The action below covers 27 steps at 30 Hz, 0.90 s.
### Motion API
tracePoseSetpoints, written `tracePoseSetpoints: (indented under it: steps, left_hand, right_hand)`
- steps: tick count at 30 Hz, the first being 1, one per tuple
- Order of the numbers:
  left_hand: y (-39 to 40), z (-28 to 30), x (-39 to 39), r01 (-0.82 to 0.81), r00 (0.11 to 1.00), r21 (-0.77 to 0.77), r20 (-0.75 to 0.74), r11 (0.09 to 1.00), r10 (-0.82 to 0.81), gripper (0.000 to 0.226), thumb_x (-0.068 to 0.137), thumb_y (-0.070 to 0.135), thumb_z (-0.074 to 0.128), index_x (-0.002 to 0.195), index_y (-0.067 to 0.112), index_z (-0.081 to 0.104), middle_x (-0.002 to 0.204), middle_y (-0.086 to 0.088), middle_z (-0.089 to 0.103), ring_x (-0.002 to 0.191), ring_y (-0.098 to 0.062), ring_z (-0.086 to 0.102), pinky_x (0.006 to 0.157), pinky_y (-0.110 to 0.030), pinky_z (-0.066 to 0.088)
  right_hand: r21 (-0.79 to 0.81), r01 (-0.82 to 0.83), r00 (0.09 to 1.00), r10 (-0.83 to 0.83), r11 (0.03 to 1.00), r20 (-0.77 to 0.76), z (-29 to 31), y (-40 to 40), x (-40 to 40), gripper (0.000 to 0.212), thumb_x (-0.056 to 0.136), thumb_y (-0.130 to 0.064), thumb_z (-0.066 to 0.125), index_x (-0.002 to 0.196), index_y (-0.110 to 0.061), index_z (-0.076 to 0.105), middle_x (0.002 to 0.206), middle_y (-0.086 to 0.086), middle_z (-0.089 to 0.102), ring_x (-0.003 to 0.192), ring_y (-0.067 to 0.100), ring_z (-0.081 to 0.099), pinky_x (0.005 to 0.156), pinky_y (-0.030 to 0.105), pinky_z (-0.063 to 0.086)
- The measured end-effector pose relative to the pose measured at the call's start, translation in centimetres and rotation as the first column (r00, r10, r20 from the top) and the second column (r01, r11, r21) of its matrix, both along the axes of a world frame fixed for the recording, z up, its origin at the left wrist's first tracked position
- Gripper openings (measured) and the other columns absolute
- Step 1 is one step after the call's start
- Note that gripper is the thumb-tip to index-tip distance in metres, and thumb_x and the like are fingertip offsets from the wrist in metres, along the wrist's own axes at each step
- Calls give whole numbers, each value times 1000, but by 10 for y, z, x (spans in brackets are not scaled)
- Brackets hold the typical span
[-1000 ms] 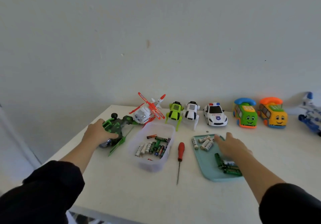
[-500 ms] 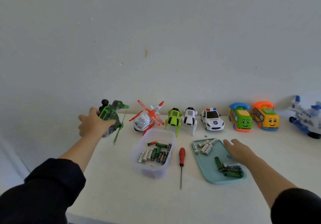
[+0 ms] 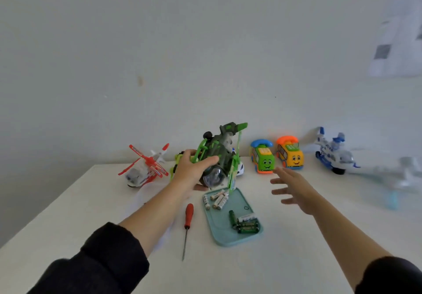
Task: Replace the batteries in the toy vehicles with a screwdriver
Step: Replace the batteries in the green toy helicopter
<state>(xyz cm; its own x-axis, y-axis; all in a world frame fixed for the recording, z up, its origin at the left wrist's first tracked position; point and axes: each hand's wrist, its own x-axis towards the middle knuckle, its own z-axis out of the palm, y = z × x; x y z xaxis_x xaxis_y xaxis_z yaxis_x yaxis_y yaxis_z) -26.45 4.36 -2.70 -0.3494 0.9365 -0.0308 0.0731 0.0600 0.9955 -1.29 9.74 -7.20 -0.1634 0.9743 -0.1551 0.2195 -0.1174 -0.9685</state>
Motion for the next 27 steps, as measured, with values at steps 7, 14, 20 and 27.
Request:
tracePoseSetpoints:
  steps: [7,14,20,27]
  left_hand:
    - [21,-44,146,243,961,-162,-95,956,-260,44,69,42,79,98,32,49,114,-6,59,94,-27,63,54,-39,58]
    - [14,-48,199,408,879,-385,-80,828,-471,41,96,56,34,118,23,45,120,-7,51,94,-30,62,64,-40,57]
    - [16,-27,156,336,716,-516,-404,788,-570,56,96,57,29,141,23,36,124,-9,49,90,-24,62,70,-35,54]
    - [18,-39,57,-330,164,-582,-811,744,-561,29,93,17,42,119,11,55,110,-5,58,103,-23,57,85,-32,46]
  right_hand:
    - [54,27,983,-36,998,177,15,-1,55,27,94,-31,56,101,-6,62,92,9,61,75,19,56,67,32,48]
    - [-23,167,937,-152,986,316,-10,-1,111,44,95,-27,54,134,-12,40,102,11,56,85,20,53,61,27,45]
    - [196,213,664,-289,957,690,-3,7,93,49,98,-27,41,143,-12,27,138,14,40,123,33,40,99,43,38]
    - [91,-40,345,-71,995,936,-2,-11,43,77,78,-61,57,132,-10,40,138,18,33,124,38,33,98,54,39]
